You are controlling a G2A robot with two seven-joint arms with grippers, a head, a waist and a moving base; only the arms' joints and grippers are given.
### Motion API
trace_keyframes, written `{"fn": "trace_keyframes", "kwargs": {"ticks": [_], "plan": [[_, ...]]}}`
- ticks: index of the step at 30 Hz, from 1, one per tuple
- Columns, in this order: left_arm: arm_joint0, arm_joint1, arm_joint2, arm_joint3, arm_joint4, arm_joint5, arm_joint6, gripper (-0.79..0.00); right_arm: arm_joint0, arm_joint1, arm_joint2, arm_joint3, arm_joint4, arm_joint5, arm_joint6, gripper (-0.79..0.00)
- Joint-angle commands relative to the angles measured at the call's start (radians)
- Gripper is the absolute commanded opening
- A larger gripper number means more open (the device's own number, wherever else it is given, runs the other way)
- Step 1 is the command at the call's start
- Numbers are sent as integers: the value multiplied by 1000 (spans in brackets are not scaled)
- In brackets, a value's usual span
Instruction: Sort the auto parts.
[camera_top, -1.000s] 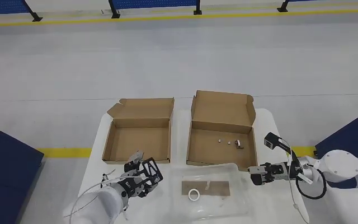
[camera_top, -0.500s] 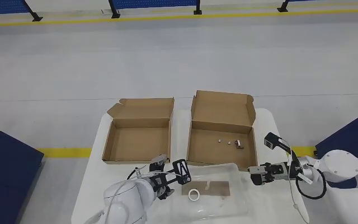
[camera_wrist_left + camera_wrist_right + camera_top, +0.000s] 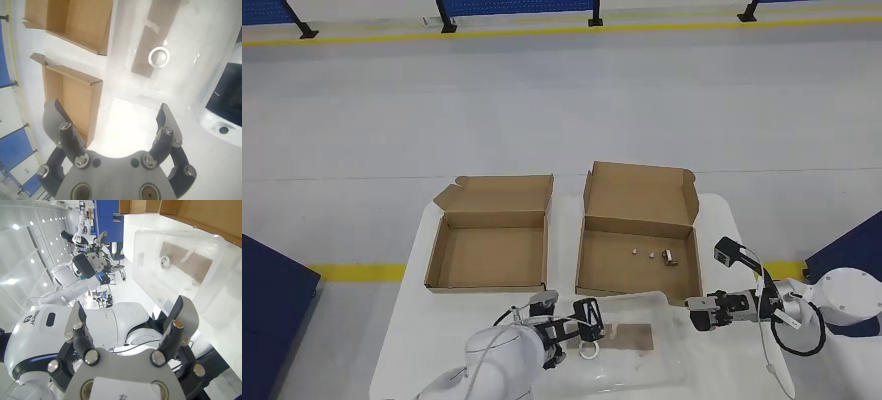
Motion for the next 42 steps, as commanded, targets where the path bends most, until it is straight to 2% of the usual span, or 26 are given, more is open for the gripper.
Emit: {"fn": "trace_keyframes", "kwargs": {"ticks": [1, 4, 6, 8, 16, 20, 24, 29, 34, 42], "plan": [[-135, -4, 115, 30, -101, 70, -69, 0, 0, 0, 0, 0, 0, 0, 0, 0], [-286, -15, 206, 72, -259, 118, -117, 0, 0, 0, 0, 0, 0, 0, 0, 0], [-352, -21, 242, 115, -346, 118, -117, 0, 0, 0, 0, 0, 0, 0, 0, 0], [-399, -23, 277, 153, -362, 125, -117, 0, 0, 0, 0, 0, 0, 0, 0, 0], [-399, -23, 277, 153, -362, 125, -117, 0, 0, 0, 0, 0, 0, 0, 0, 0], [-382, -27, 297, 169, -334, 93, -68, 0, 0, 0, 0, 0, 0, 0, 0, 0], [-407, -52, 337, 176, -335, 54, -52, 0, 0, 0, 0, 0, 0, 0, 0, 0], [-455, -96, 400, 252, -369, 44, -42, 0, 0, 0, 0, 0, 0, 0, 0, 0], [-476, -137, 416, 309, -422, 43, -28, 0, 0, 0, 0, 0, 0, 0, 0, 0], [-478, -140, 418, 305, -423, 44, -34, 0, 0, 0, 0, 0, 0, 0, 0, 0]]}}
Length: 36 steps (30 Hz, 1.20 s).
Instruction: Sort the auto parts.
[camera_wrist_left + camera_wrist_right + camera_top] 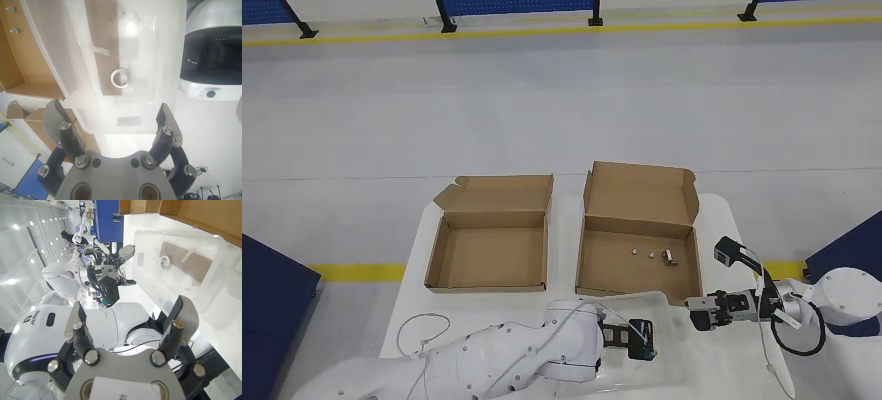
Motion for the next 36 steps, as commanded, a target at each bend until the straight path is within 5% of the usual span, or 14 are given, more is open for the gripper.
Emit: {"fn": "trace_keyframes", "kwargs": {"ticks": [1, 15, 27, 29, 32, 36], "plan": [[0, 0, 0, 0, 0, 0, 0, 0, 0, 0, 0, 0, 0, 0, 0, 0], [19, -57, 41, 154, 22, -42, 73, 0, 0, 0, 0, 0, 0, 0, 0, 0], [39, -62, 45, 182, 67, -41, 108, 0, 0, 0, 0, 0, 0, 0, 0, 0], [42, -63, 39, 188, 69, -40, 108, -215, 0, 0, 0, 0, 0, 0, 0, 0], [45, -65, 30, 190, 74, -38, 101, -369, 0, 0, 0, 0, 0, 0, 0, 0], [53, -67, 24, 202, 79, -43, 90, -397, 0, 0, 0, 0, 0, 0, 0, 0]]}}
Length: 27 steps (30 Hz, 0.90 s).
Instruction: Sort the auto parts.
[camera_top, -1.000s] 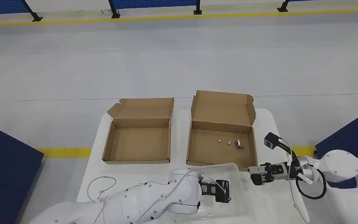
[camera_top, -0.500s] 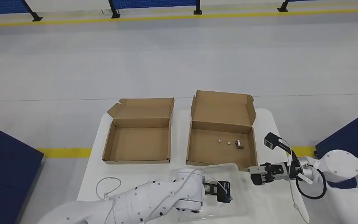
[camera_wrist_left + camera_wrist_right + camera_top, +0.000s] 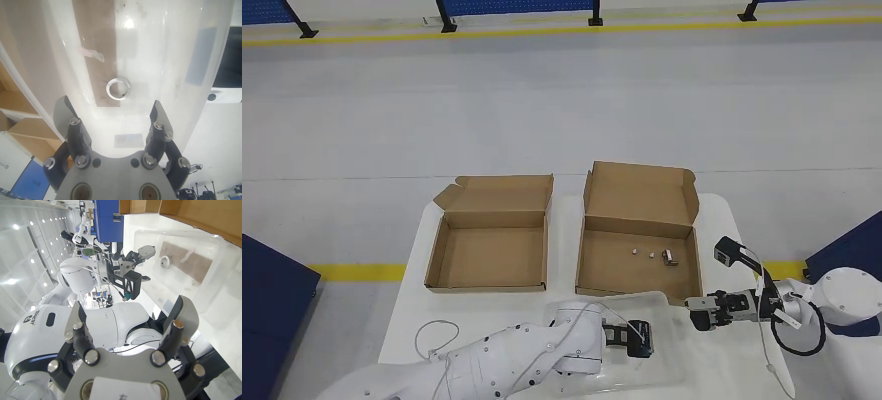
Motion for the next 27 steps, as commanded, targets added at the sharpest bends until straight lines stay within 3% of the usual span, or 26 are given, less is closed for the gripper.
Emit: {"fn": "trace_keyframes", "kwargs": {"ticks": [1, 12, 27], "plan": [[4, -2, -1, 9, 2, -4, -3, -400, 0, 0, 0, 0, 0, 0, 0, 0], [12, -27, -6, 90, 9, -22, 30, -413, 0, 0, 0, 0, 0, 0, 0, 0], [14, -71, -5, 185, 27, -26, 37, -548, 0, 0, 0, 0, 0, 0, 0, 0]]}}
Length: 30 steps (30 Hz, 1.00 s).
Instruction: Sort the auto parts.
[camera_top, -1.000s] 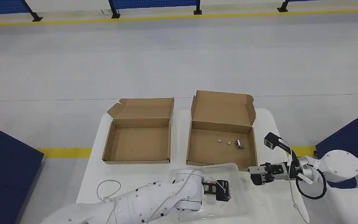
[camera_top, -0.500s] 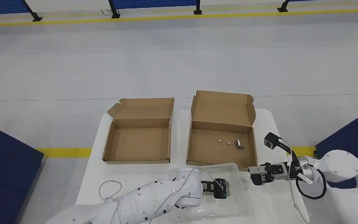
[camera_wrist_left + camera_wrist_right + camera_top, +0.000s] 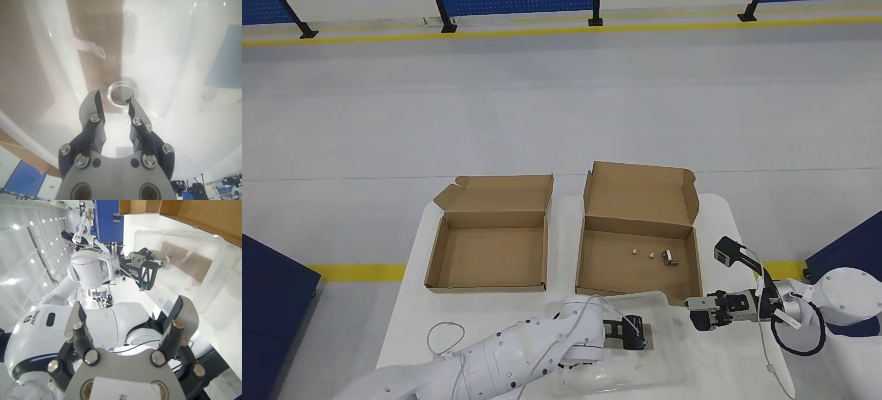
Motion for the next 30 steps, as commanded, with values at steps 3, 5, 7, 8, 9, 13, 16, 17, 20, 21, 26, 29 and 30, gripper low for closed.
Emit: {"fn": "trace_keyframes", "kwargs": {"ticks": [3, 5, 7, 8, 9, 13, 16, 17, 20, 21, 26, 29, 30], "plan": [[2, -9, 1, 13, 1, -9, -3, -573, 0, 0, 0, 0, 0, 0, 0, 0], [2, -14, 3, 24, 2, -14, -3, -600, 0, 0, 0, 0, 0, 0, 0, 0], [2, -20, 3, 36, 0, -20, -1, -625, 0, 0, 0, 0, 0, 0, 0, 0], [2, -23, 3, 42, 0, -22, -1, -637, 0, 0, 0, 0, 0, 0, 0, 0], [2, -25, 3, 46, 0, -24, 0, -650, 0, 0, 0, 0, 0, 0, 0, 0], [1, -35, 3, 62, 3, -28, 2, -659, 0, 0, 0, 0, 0, 0, 0, 0], [3, -41, 0, 69, 10, -20, 4, -634, 0, 0, 0, 0, 0, 0, 0, 0], [3, -42, 0, 70, 13, -20, 4, -631, 0, 0, 0, 0, 0, 0, 0, 0], [5, -45, -4, 73, 18, -19, 2, -619, 0, 0, 0, 0, 0, 0, 0, 0], [6, -46, -6, 73, 20, -19, 1, -616, 0, 0, 0, 0, 0, 0, 0, 0], [12, -50, -12, 83, 25, -19, -3, -576, 0, 0, 0, 0, 0, 0, 0, 0], [15, -53, -15, 86, 31, -11, -9, -566, 0, 0, 0, 0, 0, 0, 0, 0], [16, -54, -16, 87, 32, -11, -12, -563, 0, 0, 0, 0, 0, 0, 0, 0]]}}
